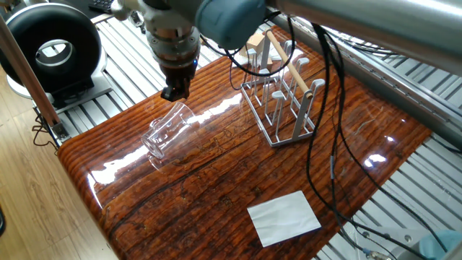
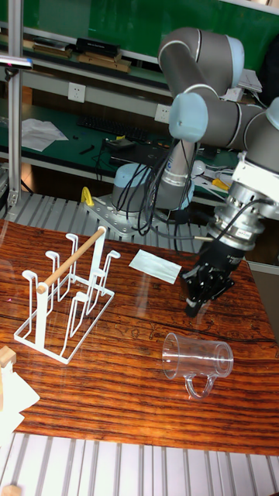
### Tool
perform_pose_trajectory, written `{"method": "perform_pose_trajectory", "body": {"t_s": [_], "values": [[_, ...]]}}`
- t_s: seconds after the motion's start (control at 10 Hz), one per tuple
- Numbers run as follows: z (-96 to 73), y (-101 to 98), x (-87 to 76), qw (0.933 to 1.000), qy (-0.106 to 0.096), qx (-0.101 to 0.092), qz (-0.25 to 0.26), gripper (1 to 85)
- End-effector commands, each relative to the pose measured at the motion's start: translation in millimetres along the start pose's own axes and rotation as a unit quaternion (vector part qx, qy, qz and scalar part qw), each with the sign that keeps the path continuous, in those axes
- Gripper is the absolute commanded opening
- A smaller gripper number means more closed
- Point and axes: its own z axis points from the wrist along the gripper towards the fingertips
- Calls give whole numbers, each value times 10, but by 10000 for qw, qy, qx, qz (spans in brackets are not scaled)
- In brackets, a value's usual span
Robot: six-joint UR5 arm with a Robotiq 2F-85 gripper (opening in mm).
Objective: Put the cup on the cup rack
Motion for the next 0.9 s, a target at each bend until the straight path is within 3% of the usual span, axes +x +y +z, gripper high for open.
{"method": "perform_pose_trajectory", "body": {"t_s": [0.0, 0.2, 0.5, 0.8], "values": [[-57, 80, -51, 9984, -136, -346, 426, 10], [-154, 103, -77, 9956, -341, -475, 732, 10], [-221, 232, -101, 9918, -447, -757, 926, 10], [-274, 386, -287, 9854, -767, -1102, 1047, 10]]}}
